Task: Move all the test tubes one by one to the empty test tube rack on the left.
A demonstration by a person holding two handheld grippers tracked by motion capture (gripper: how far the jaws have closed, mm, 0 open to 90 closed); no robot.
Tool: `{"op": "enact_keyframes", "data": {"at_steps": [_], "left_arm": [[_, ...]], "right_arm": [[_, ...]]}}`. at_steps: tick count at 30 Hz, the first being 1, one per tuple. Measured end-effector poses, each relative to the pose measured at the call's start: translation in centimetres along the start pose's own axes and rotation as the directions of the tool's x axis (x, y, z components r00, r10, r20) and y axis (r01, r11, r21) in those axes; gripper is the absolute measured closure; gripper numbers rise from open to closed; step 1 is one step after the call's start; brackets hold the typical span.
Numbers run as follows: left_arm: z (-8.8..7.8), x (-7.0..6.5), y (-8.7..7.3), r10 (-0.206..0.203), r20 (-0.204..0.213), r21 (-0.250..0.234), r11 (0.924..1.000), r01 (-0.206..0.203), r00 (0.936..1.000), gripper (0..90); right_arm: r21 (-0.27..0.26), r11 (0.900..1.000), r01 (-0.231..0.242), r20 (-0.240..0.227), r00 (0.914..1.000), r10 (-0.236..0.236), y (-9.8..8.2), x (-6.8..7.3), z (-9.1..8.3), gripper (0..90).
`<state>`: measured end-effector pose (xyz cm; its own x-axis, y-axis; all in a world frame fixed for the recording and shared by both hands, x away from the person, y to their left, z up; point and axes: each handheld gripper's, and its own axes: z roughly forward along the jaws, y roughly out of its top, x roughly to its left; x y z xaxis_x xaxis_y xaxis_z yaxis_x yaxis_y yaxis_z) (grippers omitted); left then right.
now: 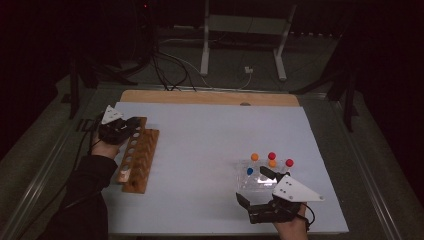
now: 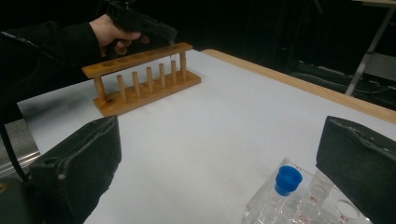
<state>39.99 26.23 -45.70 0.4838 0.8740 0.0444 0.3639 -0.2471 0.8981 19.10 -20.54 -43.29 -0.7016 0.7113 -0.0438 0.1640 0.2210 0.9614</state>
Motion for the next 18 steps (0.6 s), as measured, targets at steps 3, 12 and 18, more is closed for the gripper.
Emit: {"op": "enact_keyframes", "data": {"at_steps": [3, 12, 18], "left_arm": [[0.0, 0.0, 0.1, -0.006, 0.008, 0.013, 0.9999, 0.006, 0.9999, 76.5], [-2.5, -0.7, 1.7, -0.037, 0.072, -0.003, 0.9993, 0.037, 0.9967, 34.3], [-5.4, -3.2, 2.4, 0.0, 0.198, -0.056, 0.9984, 0.012, 0.9803, 9.7]], "right_arm": [[-0.002, 1.0, 0.001, -0.002, 1.0, -0.001, 0.0, 0.0, 0.0, 0.0], [0.015, 1.0, -0.011, 0.001, 0.9999, 0.011, 0.3, -0.6, -0.3, 0.0], [0.034, 0.999, -0.033, 0.006, 0.9994, 0.033, 0.4, -1.0, -0.4, 0.0]]}}
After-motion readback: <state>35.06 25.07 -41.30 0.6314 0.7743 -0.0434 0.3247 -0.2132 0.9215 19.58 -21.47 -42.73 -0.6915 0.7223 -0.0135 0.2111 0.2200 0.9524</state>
